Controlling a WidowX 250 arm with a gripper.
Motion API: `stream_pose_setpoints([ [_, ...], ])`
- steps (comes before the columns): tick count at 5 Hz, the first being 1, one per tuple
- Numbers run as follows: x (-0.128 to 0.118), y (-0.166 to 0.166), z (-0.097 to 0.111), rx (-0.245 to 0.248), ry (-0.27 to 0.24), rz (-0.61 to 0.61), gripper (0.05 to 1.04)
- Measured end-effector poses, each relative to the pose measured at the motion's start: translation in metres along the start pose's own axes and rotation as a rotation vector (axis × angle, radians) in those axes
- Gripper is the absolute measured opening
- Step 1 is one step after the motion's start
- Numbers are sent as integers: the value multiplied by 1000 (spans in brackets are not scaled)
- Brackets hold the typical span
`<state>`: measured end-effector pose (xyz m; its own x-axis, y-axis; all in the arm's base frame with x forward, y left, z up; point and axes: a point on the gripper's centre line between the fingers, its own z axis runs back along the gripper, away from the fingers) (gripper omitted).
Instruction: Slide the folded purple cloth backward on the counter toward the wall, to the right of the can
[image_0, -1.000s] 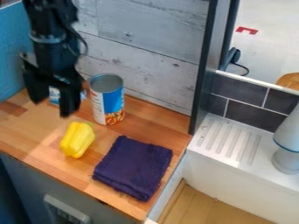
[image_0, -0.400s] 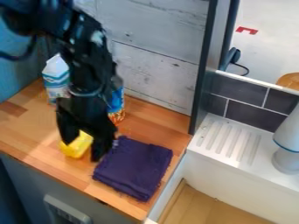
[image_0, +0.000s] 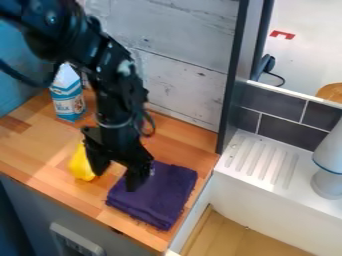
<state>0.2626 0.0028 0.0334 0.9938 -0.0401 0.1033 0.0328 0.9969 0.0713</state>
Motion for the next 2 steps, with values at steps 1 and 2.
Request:
stream_pose_setpoints([
  [1, 3, -2, -8, -5, -11, 4, 1008],
  [2, 6, -5, -23, -16, 4, 19, 1008],
])
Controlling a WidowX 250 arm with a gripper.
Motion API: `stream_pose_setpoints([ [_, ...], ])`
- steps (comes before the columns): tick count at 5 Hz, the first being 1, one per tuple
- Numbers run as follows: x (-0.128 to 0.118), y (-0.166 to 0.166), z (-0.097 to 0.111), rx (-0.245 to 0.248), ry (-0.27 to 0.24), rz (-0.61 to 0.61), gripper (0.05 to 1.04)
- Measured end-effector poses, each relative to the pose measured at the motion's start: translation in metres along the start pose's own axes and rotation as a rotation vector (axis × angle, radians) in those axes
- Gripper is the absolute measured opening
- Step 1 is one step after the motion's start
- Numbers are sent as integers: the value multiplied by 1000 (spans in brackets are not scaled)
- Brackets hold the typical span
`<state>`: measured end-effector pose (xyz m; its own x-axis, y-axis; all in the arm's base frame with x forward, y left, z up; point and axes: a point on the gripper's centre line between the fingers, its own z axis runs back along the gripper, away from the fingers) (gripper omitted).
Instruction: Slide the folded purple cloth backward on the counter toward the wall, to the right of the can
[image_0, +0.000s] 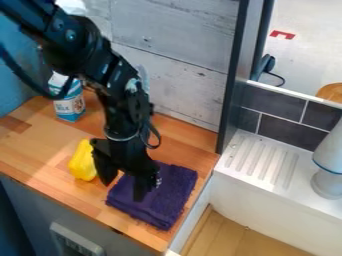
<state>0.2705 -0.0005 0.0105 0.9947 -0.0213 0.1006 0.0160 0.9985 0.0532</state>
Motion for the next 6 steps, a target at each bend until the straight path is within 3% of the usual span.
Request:
stream_pose_setpoints([
  [4, 44, -8, -30, -39, -11, 15, 1008],
  [6, 95, -8, -36, -39, -51, 21, 1008],
])
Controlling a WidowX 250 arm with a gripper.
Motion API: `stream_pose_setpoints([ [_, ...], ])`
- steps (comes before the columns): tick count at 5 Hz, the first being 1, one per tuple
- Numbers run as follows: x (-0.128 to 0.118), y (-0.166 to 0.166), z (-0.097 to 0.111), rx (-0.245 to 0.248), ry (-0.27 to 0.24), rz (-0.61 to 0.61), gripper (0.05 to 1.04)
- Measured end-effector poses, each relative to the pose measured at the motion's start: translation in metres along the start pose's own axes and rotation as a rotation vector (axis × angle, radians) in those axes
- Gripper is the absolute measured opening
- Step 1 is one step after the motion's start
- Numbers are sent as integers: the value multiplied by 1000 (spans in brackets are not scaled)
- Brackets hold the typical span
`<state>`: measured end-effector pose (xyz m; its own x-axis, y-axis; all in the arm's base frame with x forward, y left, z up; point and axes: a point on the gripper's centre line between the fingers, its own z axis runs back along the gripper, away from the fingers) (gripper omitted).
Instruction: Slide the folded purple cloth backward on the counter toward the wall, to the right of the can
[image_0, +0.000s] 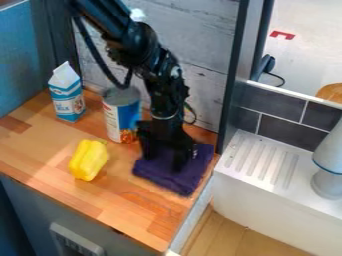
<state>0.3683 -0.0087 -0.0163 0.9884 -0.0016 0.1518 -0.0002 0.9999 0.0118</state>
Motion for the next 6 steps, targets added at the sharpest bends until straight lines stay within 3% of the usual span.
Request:
stream_pose_setpoints([
  [2, 43, 15, -2, 6, -23, 44, 1008],
  [4, 36, 42, 7, 17, -17, 77, 1007],
  [6, 35, 56, 114, -26, -288, 125, 1003],
])
